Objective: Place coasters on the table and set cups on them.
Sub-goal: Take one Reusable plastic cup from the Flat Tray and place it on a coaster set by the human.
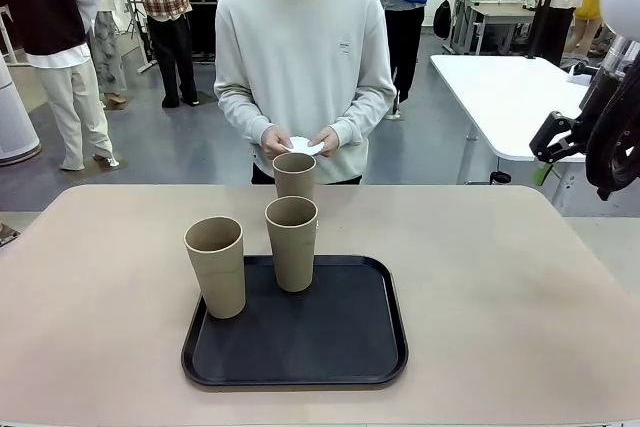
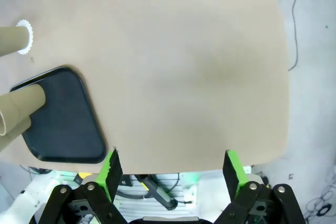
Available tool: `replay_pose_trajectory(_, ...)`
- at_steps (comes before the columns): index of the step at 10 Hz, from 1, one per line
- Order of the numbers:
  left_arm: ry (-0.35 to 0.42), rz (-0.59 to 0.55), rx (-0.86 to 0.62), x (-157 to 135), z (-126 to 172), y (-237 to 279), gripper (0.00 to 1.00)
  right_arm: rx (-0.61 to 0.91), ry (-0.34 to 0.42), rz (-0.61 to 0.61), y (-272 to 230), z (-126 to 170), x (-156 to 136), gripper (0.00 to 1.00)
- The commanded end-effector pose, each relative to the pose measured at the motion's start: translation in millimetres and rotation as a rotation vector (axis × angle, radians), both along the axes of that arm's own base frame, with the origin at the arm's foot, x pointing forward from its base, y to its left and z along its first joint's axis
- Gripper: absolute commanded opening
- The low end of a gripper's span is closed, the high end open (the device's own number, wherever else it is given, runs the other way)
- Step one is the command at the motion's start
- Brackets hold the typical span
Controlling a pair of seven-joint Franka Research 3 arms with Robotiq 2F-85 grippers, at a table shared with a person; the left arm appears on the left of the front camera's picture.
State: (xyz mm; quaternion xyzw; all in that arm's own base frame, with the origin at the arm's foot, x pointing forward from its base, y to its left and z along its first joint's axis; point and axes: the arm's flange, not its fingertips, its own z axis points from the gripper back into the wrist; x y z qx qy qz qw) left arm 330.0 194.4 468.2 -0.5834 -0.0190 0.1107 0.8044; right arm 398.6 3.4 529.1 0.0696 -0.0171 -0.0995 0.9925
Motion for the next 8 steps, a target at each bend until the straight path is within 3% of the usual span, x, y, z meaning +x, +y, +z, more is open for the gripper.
replay_pose_trajectory(1,-0.01,0.002,-0.011,-1,2,0,1.0,0.024,-0.019,0.012,0,-2,1,1.0)
replay_pose_trajectory(2,-0.01,0.002,-0.011,-1,2,0,1.0,0.0,0.0,0.0,0,0,0,1.0)
replay_pose_trajectory(4,-0.01,0.002,-0.011,-1,2,0,1.0,0.255,0.104,0.052,-71,17,15,1.0)
replay_pose_trajectory(6,-0.01,0.002,-0.011,-1,2,0,1.0,0.51,0.067,0.155,-139,21,22,1.0)
replay_pose_trajectory(8,-0.01,0.002,-0.011,-1,2,0,1.0,0.806,0.04,0.341,-181,4,23,1.0)
